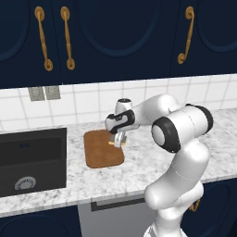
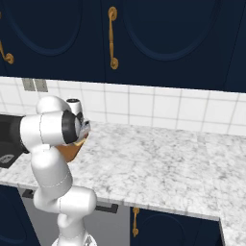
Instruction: Pick up the sponge from the counter and clean the cutting board by briefly scrubbing or pressing down on the cutting board. Once finished, release the sponge.
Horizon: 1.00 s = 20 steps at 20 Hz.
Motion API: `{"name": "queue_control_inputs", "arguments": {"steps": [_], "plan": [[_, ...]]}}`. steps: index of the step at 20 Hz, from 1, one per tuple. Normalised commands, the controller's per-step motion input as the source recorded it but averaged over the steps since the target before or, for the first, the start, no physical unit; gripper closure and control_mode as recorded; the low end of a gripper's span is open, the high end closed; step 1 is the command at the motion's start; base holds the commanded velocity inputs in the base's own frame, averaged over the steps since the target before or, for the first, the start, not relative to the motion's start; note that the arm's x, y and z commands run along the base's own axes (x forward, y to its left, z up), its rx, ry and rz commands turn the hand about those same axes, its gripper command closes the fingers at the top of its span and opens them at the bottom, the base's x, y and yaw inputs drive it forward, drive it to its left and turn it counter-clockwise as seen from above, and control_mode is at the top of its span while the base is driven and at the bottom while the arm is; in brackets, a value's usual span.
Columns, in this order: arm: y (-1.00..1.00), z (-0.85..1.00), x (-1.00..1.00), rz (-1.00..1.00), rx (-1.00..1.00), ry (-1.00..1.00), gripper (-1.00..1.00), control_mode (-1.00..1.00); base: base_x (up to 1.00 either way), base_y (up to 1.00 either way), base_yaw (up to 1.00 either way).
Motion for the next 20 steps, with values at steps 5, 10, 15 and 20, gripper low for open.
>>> {"name": "queue_control_inputs", "arguments": {"steps": [5,10,15,20], "plan": [[0.20,0.27,-0.17,0.00,0.00,0.00,1.00,-1.00,0.00,0.00,0.00],[0.11,0.02,-0.41,0.00,-0.01,-0.01,1.00,-1.00,0.00,0.00,0.00],[0.51,0.00,-0.08,0.00,-0.03,0.00,1.00,-1.00,0.00,0.00,0.00],[0.63,-0.19,0.07,0.00,-0.02,0.00,1.00,-1.00,0.00,0.00,0.00]]}}
